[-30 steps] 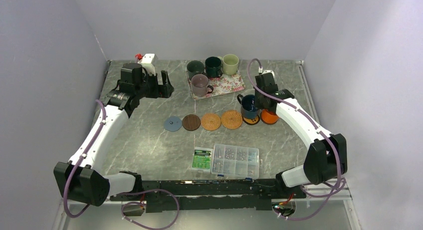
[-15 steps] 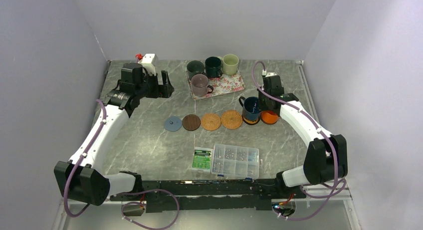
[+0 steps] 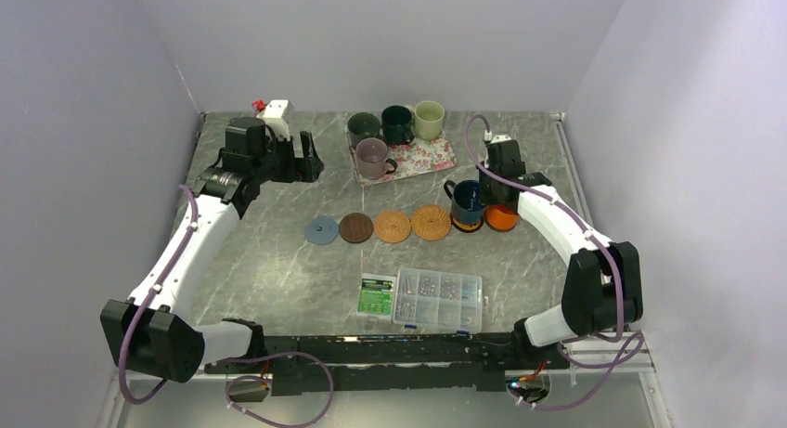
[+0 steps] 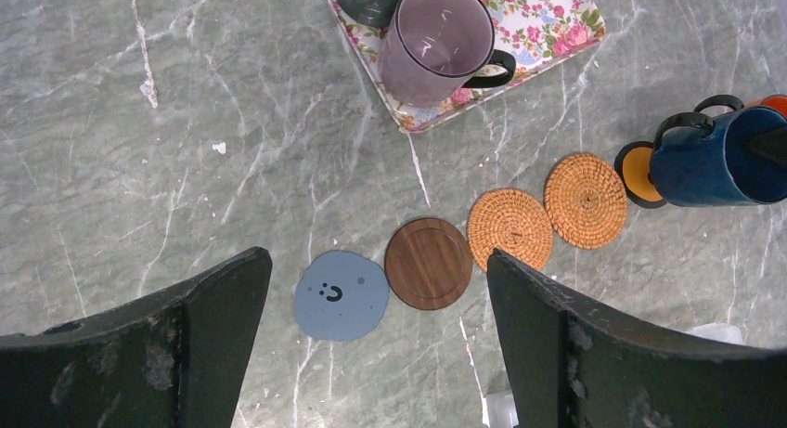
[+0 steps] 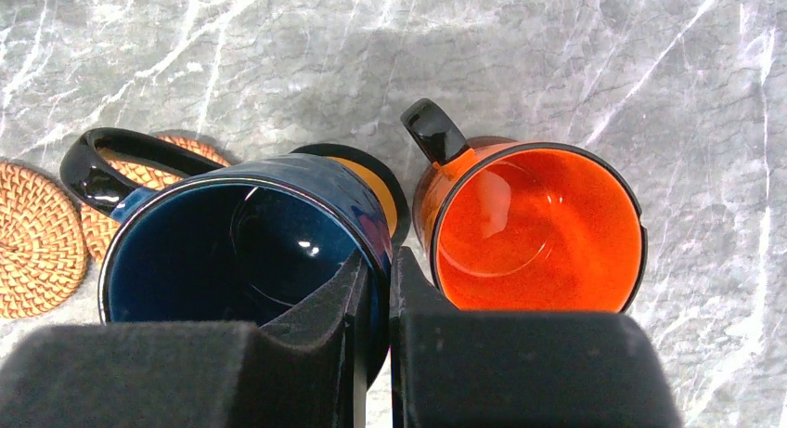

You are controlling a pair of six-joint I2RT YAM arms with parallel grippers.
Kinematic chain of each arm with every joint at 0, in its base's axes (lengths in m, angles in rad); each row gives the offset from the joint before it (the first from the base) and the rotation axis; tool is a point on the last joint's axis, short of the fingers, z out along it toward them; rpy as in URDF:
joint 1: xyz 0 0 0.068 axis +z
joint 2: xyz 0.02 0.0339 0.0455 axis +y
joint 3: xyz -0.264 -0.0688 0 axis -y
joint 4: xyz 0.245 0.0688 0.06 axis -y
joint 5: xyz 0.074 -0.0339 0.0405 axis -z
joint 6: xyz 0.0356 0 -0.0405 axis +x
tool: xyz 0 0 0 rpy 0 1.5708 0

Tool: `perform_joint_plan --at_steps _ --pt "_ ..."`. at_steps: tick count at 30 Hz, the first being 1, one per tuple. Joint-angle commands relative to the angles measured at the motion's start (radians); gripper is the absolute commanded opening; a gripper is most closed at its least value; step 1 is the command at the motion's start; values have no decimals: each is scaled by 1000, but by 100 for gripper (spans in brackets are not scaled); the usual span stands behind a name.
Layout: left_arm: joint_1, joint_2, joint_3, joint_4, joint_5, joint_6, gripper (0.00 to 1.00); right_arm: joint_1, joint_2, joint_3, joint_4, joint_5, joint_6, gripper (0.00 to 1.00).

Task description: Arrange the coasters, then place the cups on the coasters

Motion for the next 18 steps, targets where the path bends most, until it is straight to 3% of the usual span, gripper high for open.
perform_joint_plan --at_steps 1,18 --pt "2 6 -2 30 18 6 92 -8 2 13 104 11 -7 0" --pt "1 10 -1 28 18 6 92 -12 72 -4 139 44 -14 0"
